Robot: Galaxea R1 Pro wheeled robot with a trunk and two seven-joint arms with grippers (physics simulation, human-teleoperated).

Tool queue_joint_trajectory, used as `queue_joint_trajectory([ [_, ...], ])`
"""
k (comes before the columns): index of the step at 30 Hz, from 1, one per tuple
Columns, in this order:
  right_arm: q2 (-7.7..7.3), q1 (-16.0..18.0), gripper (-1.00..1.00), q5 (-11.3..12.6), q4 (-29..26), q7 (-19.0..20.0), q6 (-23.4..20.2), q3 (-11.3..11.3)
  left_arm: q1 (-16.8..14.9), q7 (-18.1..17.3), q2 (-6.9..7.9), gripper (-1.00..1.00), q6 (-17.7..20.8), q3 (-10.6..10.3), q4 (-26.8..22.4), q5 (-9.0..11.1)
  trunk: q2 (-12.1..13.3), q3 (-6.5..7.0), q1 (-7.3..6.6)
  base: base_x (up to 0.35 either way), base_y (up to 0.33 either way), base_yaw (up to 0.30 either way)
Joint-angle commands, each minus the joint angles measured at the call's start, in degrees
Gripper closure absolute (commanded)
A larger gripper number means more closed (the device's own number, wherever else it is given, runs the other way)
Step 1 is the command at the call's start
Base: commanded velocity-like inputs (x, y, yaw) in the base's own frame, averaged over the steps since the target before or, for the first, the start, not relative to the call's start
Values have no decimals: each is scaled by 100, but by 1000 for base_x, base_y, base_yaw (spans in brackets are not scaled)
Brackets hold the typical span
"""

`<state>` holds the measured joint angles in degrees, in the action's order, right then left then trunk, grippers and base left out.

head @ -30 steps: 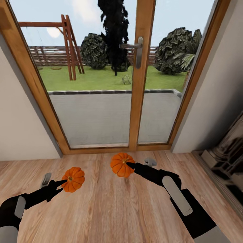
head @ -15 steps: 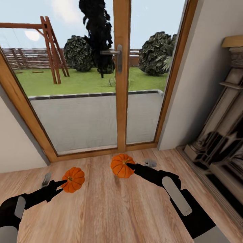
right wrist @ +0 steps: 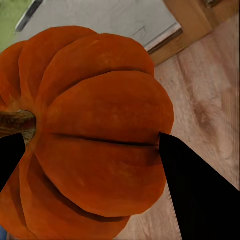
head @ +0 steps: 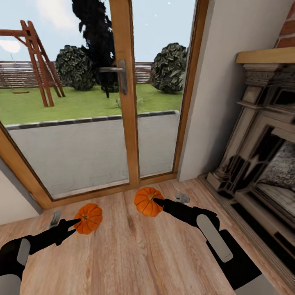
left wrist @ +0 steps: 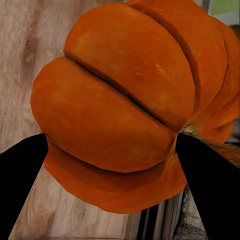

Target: Place each of the two pumpkins and all three candles from the living room inside a cabinet in the living room (use any cabinet), then make sure every cabinet is closed, and position the cauldron so it is next to a table in the living room.

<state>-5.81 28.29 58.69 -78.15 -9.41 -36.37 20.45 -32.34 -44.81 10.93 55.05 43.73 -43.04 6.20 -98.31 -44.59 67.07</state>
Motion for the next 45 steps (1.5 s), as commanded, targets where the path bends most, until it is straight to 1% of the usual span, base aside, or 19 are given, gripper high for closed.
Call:
queue_joint_trajectory([
  [1,1,0,100,38,0,18,7,-1,-1,8,5,100,41,2,-3,66,0,6,0,0,0,-254],
  [9,1,-1,100,37,1,15,7,-2,-1,8,9,100,89,4,-3,65,0,50,0,0,13,-254],
  [18,16,-2,100,37,1,18,7,2,-1,8,7,100,94,4,-3,65,0,100,0,-3,112,-253],
  [45,27,-2,100,37,82,17,16,12,-1,8,12,100,94,4,13,65,0,260,0,-3,2,-247],
])
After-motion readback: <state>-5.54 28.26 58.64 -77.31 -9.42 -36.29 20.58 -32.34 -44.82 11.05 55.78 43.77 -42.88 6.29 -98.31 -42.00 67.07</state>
